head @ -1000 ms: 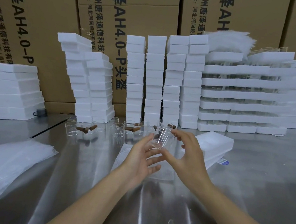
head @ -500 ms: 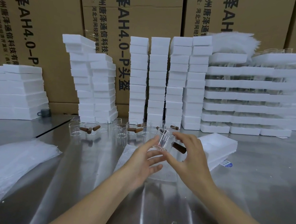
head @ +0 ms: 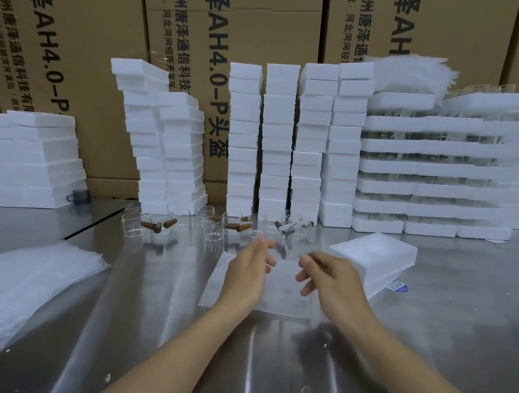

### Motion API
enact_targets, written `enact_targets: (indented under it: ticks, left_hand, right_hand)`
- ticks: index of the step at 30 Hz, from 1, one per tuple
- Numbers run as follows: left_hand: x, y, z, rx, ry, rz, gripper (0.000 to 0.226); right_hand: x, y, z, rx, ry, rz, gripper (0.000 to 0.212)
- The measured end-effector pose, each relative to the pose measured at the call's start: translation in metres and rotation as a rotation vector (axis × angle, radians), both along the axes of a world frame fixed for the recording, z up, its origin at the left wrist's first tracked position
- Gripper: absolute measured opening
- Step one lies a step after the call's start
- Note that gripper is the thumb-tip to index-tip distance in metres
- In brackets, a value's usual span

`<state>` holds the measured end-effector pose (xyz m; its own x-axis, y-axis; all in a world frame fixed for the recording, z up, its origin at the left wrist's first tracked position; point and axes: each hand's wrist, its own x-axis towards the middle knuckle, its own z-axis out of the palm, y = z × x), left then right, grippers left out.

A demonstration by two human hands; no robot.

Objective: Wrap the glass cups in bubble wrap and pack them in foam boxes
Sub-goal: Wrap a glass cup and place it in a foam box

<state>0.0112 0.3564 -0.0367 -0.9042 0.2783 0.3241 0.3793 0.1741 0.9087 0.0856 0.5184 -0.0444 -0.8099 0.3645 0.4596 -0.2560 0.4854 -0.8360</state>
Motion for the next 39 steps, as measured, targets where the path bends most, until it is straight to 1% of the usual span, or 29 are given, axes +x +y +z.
enact_targets:
  ticks: [1, 2, 3, 4, 5, 6, 7, 9, 11, 12, 14, 15, 18, 19, 21, 23, 24, 28, 31, 32, 35, 39]
  left_hand:
    - [-0.002, 0.0, -0.005, -0.188, 0.129, 0.029, 0.033]
    - [-0.003, -0.002, -0.009, -0.396, 0.214, 0.032, 0.031]
    - [-0.003, -0.002, -0.012, -0.583, 0.263, 0.02, 0.038]
    - [-0.004, -0.001, -0.014, -0.717, 0.298, 0.006, 0.04]
    - [-0.005, 0.0, -0.014, -0.796, 0.334, 0.018, 0.032]
    - [-0.005, 0.0, -0.013, -0.81, 0.367, 0.037, 0.019]
    - [-0.005, -0.002, -0.011, -0.804, 0.379, 0.075, 0.012]
    - [-0.008, -0.008, -0.008, -0.733, 0.37, 0.128, 0.01]
    - [-0.01, -0.011, -0.009, -0.684, 0.341, 0.113, 0.006]
    - [-0.01, -0.012, -0.011, -0.702, 0.344, 0.089, 0.01]
    - [-0.012, -0.012, -0.016, -0.784, 0.345, 0.046, 0.03]
    - [-0.015, -0.012, -0.017, -0.792, 0.342, 0.045, 0.035]
    - [-0.026, -0.013, -0.017, -0.7, 0.392, 0.142, 0.027]
    - [-0.029, -0.015, -0.016, -0.688, 0.397, 0.185, 0.028]
    - [-0.034, -0.021, -0.016, -0.713, 0.316, 0.187, 0.03]
    - [-0.038, -0.026, -0.018, -0.72, 0.265, 0.177, 0.016]
    - [-0.041, -0.028, -0.019, -0.703, 0.265, 0.19, 0.013]
    - [-0.045, -0.032, -0.016, -0.659, 0.301, 0.238, 0.023]
    - [-0.045, -0.03, -0.013, -0.489, 0.287, 0.218, 0.041]
    - [-0.044, -0.029, -0.012, -0.421, 0.277, 0.207, 0.042]
    - [-0.04, -0.025, -0.005, -0.261, 0.264, 0.182, 0.026]
    - [-0.026, -0.021, 0.002, -0.016, 0.299, 0.148, 0.03]
  right_hand:
    - [0.0, 0.001, 0.002, -0.081, 0.019, -0.013, 0.025]
    - [0.0, 0.003, 0.003, -0.154, 0.039, -0.022, 0.024]
    - [0.0, 0.005, 0.004, -0.215, 0.054, -0.029, 0.023]
    - [0.0, 0.008, 0.004, -0.265, 0.065, -0.032, 0.023]
    - [-0.001, 0.011, 0.005, -0.303, 0.07, -0.035, 0.023]
    - [0.0, 0.013, 0.005, -0.329, 0.07, -0.038, 0.024]
    - [0.0, 0.014, 0.006, -0.345, 0.068, -0.041, 0.025]
    - [0.0, 0.015, 0.006, -0.365, 0.06, -0.047, 0.026]
    - [0.0, 0.014, 0.007, -0.378, 0.049, -0.047, 0.026]
    - [0.0, 0.014, 0.007, -0.38, 0.045, -0.043, 0.027]
    - [0.002, 0.012, 0.008, -0.37, 0.036, -0.036, 0.028]
    - [0.002, 0.011, 0.008, -0.361, 0.032, -0.036, 0.028]
    - [0.002, 0.011, 0.007, -0.336, 0.025, -0.037, 0.031]
    - [0.002, 0.011, 0.007, -0.333, 0.022, -0.035, 0.032]
    - [0.002, 0.011, 0.007, -0.335, 0.02, -0.032, 0.032]
    - [0.002, 0.011, 0.007, -0.338, 0.016, -0.028, 0.033]
    - [0.002, 0.011, 0.007, -0.334, 0.013, -0.024, 0.034]
    - [0.003, 0.01, 0.006, -0.288, 0.006, -0.001, 0.034]
    - [0.004, 0.008, 0.005, -0.208, -0.009, 0.04, 0.031]
    - [0.005, 0.006, 0.005, -0.174, -0.023, 0.066, 0.031]
    - [0.004, 0.001, 0.001, -0.086, -0.083, 0.119, 0.03]
    - [0.005, 0.0, -0.003, 0.047, -0.185, 0.099, 0.03]
